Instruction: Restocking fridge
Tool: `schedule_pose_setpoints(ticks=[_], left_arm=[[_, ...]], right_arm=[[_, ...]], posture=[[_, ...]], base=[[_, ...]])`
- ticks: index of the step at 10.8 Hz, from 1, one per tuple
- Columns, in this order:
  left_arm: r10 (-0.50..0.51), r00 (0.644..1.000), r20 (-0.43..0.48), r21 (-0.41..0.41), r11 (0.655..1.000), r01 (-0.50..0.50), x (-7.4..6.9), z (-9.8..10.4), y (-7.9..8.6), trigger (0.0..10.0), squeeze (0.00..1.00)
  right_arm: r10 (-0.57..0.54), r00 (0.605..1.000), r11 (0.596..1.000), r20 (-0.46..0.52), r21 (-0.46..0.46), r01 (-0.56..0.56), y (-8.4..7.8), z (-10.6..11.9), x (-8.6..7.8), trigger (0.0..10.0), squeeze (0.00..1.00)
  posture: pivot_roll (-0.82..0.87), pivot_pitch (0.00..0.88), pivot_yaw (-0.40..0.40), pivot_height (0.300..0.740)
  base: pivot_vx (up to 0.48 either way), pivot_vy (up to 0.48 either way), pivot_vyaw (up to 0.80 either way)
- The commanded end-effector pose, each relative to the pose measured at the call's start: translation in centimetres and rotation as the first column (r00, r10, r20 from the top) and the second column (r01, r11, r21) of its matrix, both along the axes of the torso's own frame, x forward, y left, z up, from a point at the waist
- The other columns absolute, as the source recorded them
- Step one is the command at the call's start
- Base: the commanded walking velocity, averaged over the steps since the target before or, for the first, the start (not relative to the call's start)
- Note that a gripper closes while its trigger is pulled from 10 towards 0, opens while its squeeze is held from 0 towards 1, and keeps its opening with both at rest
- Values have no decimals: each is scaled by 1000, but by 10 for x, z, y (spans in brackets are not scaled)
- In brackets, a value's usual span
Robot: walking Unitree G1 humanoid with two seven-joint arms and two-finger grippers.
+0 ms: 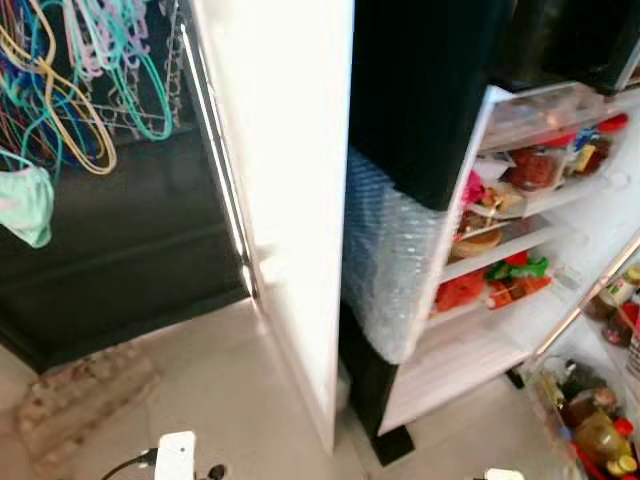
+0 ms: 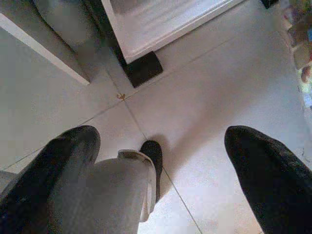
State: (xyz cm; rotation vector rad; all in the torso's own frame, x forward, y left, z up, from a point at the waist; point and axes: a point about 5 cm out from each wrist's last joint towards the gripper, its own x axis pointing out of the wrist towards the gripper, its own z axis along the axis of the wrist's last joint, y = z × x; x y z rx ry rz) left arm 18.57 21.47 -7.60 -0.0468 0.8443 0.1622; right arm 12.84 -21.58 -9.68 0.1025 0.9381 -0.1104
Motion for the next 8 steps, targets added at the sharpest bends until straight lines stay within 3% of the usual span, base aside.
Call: schedule_pose_setpoints(ticks=[1, 5, 8], left_arm=[[15, 1000, -15, -10, 1000, -15, 1, -1, -2, 10000, 0], [10, 1000, -20, 1, 1000, -10, 6, 2, 2, 10000, 0], [26, 1000, -11, -1, 1000, -26, 9, 4, 3, 10000, 0]], right_arm=[[-13, 1000, 1000, -12, -8, 13, -4, 0, 0, 10000, 0], [-35, 999, 999, -2, -12, 35, -2, 4, 14, 10000, 0], [-55, 998, 998, -11, -5, 55, -1, 4, 19, 10000, 0]], posture=[[-84, 0, 37, 740], [-82, 0, 43, 740], [-63, 0, 44, 740]], base=[[0, 0, 0], [0, 0, 0], [0, 0, -773]])
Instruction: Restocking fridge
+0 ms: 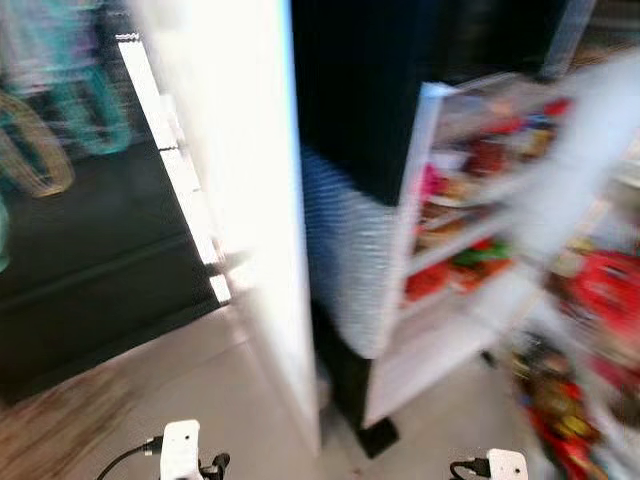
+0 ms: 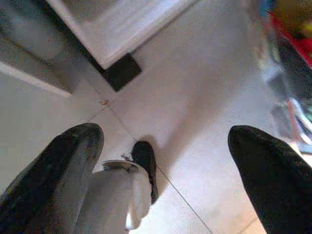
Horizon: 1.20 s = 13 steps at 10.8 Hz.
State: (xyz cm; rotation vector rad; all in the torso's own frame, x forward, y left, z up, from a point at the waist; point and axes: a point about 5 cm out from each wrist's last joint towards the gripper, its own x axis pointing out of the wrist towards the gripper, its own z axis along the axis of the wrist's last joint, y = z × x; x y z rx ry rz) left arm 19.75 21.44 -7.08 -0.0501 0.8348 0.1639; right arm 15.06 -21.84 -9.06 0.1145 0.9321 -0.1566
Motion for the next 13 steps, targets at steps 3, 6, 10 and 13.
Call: schedule_pose_setpoints(ticks=[3, 6, 10, 13], left_arm=[[36, 999, -15, 1, 999, -36, -4, -1, 5, 10000, 0], [33, 999, -16, 0, 999, -33, -5, -2, 2, 10000, 0], [33, 999, -25, 8, 999, -32, -8, -3, 7, 10000, 0], [38, 998, -42, 12, 999, -37, -14, -5, 10, 10000, 0]], right_arm=[[9, 1000, 1000, -20, 2, -9, 1, -2, -2, 10000, 0], [5, 1000, 1000, -12, -17, -5, 0, -1, -2, 10000, 0], [-153, 988, 985, -15, -78, 152, -4, -3, -9, 10000, 0], [-141, 986, 984, -84, -125, 130, -5, -6, -13, 10000, 0]], posture=[[-30, 0, 37, 740], [-55, 0, 36, 740], [-69, 0, 48, 740], [-70, 0, 49, 740]], base=[[0, 0, -767], [0, 0, 0], [0, 0, 0], [0, 0, 0]])
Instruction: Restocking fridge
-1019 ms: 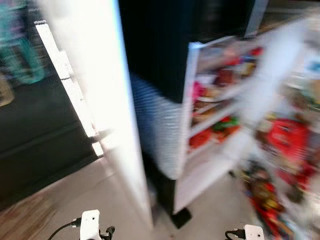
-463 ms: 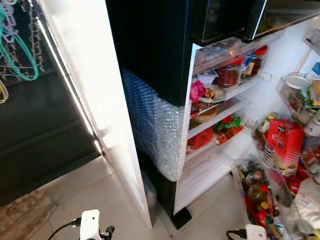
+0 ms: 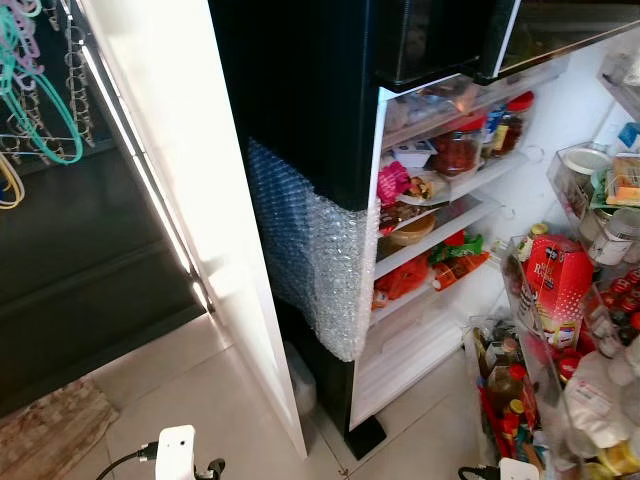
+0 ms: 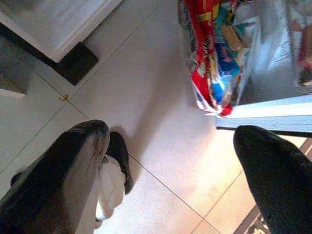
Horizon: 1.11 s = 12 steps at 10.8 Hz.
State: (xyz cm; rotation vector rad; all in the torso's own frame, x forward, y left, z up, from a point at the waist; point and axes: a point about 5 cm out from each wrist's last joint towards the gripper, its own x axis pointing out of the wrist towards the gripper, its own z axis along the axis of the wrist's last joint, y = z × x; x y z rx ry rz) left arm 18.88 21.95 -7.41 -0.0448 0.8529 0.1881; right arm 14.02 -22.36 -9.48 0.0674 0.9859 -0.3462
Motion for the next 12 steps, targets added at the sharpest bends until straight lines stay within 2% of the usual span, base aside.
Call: schedule_pose_setpoints(ticks=[1, 4, 5, 6, 7, 8, 9, 10, 11, 12], left_arm=[[17, 1000, -24, -1, 1000, -17, -6, -2, 5, 10000, 0], [15, 1000, -22, 0, 1000, -15, -5, -2, 6, 10000, 0], [15, 1000, -21, 1, 1000, -15, -4, -1, 6, 10000, 0], [17, 1000, -19, 1, 1000, -17, -4, -1, 6, 10000, 0], [19, 1000, -18, 1, 1000, -18, -3, -1, 6, 10000, 0], [21, 1000, -15, 2, 1000, -21, -2, 0, 6, 10000, 0], [22, 1000, -15, 2, 1000, -22, -1, 0, 6, 10000, 0], [21, 1000, -14, 2, 1000, -21, -1, 0, 5, 10000, 0], [20, 1000, -14, 0, 1000, -20, -1, 0, 5, 10000, 0], [18, 1000, -14, 0, 1000, -18, -1, 0, 5, 10000, 0]], right_arm=[[-6, 1000, 1000, -18, 0, 6, 1, -2, -3, 10000, 0], [-67, 997, 998, -40, -17, 66, 0, -2, -5, 10000, 0], [-93, 993, 996, -67, -18, 92, 0, -4, -7, 10000, 0], [-109, 984, 994, -139, -23, 106, 1, -6, -11, 10000, 0], [-4, 982, 1000, -188, 0, 5, 2, -7, -11, 10000, 0], [318, 918, 941, -237, -37, -335, 0, -3, -1, 10000, 0], [394, 882, 910, -257, -24, -413, 1, -2, 1, 10000, 0], [392, 874, 911, -287, -9, -412, 1, -3, -1, 10000, 0], [426, 849, 891, -313, -20, -454, 0, -3, 0, 10000, 0], [413, 850, 898, -328, -8, -440, 0, -3, -1, 10000, 0]], posture=[[-70, 0, 50, 740], [-70, 0, 52, 740], [-69, 0, 52, 740], [-67, 0, 51, 740], [-65, 0, 50, 740], [-66, 0, 51, 740], [-65, 0, 52, 740], [-65, 0, 52, 740], [-65, 0, 52, 740], [-73, 0, 54, 740]], base=[[0, 0, 0], [0, 0, 0], [0, 0, 0], [0, 0, 0], [0, 0, 0], [0, 0, 0], [0, 0, 0], [0, 0, 0], [0, 0, 0], [0, 0, 0]])
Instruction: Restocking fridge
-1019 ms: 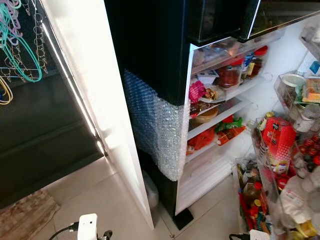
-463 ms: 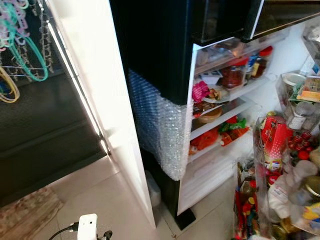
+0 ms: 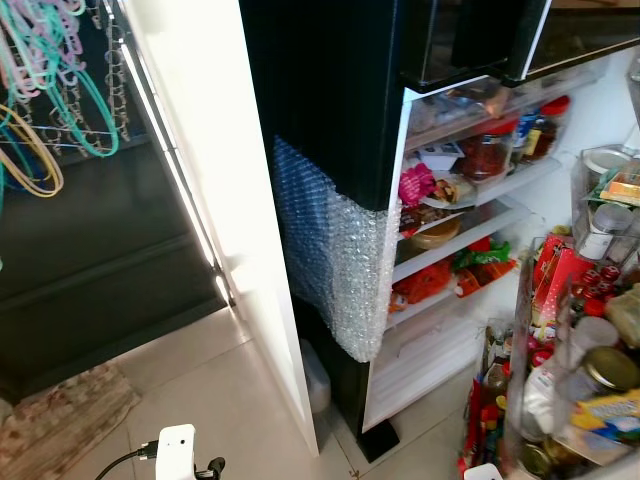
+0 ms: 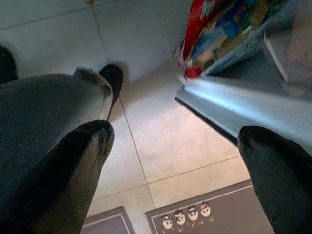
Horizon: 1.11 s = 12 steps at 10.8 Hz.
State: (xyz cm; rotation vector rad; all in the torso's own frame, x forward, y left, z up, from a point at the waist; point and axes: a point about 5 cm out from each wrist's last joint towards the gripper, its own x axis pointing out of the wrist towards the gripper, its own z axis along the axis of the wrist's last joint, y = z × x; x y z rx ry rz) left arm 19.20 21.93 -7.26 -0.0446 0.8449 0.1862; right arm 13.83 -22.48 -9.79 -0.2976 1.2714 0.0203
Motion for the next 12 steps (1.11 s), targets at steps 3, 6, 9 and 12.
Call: schedule_pose_setpoints(ticks=[3, 6, 9, 12], left_arm=[[15, 1000, -22, -4, 1000, -15, -4, -2, 3, 10000, 0], [17, 1000, -17, -6, 1000, -17, -1, -2, -1, 10000, 0], [17, 1000, -13, -4, 1000, -17, 1, 0, -2, 10000, 0], [21, 1000, -13, -6, 1000, -21, -3, -1, 3, 10000, 0]], right_arm=[[1, 999, 1000, -52, 2, -1, 1, -1, -2, 10000, 0], [-49, 993, 998, -104, 31, 53, 2, -2, -7, 10000, 0], [50, 986, 997, -160, 58, -41, 3, -1, -7, 10000, 0], [138, 974, 988, -179, 92, -123, 4, 0, -4, 10000, 0]], posture=[[-74, 0, 54, 740], [-71, 0, 50, 740], [-69, 0, 51, 740], [-69, 0, 50, 740]], base=[[0, 0, 0], [0, 0, 0], [0, 0, 0], [0, 0, 0]])
